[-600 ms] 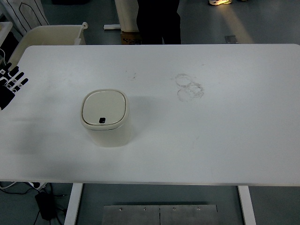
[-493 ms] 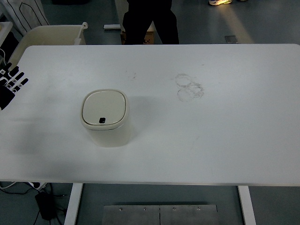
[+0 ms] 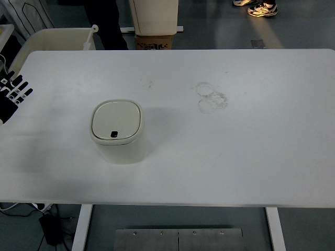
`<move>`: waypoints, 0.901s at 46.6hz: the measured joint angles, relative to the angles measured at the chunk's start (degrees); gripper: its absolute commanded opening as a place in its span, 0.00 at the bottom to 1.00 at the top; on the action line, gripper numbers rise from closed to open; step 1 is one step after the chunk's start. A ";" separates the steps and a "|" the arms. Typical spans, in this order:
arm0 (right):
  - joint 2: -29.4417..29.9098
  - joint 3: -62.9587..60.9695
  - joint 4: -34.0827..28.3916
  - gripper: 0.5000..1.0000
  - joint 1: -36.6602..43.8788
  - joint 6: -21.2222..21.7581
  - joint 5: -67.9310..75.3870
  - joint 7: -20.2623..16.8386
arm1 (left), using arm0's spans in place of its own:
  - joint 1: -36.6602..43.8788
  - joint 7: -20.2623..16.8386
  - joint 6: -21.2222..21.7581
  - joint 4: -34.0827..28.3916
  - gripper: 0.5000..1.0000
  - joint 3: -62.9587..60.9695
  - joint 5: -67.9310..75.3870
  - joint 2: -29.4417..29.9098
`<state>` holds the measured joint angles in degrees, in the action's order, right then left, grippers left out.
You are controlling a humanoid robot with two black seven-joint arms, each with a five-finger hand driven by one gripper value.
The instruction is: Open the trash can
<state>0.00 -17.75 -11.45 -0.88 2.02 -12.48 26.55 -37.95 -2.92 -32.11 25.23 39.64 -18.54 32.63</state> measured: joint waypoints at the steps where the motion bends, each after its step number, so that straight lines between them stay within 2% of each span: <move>1: 0.00 0.00 0.00 0.98 0.00 0.00 0.00 0.00 | 0.04 0.00 0.01 0.00 1.00 0.00 0.00 -0.02; 34: 0.00 0.00 0.00 0.98 0.00 0.00 0.00 0.00 | 0.40 0.01 0.25 0.00 1.00 -0.08 0.08 -0.36; 42: 0.00 0.00 0.02 0.98 0.00 0.00 0.00 0.00 | -0.12 0.11 2.07 0.02 1.00 -0.17 0.25 -0.20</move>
<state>0.00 -17.75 -11.43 -0.88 2.02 -12.48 26.55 -38.08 -2.81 -30.04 25.25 39.46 -18.30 32.43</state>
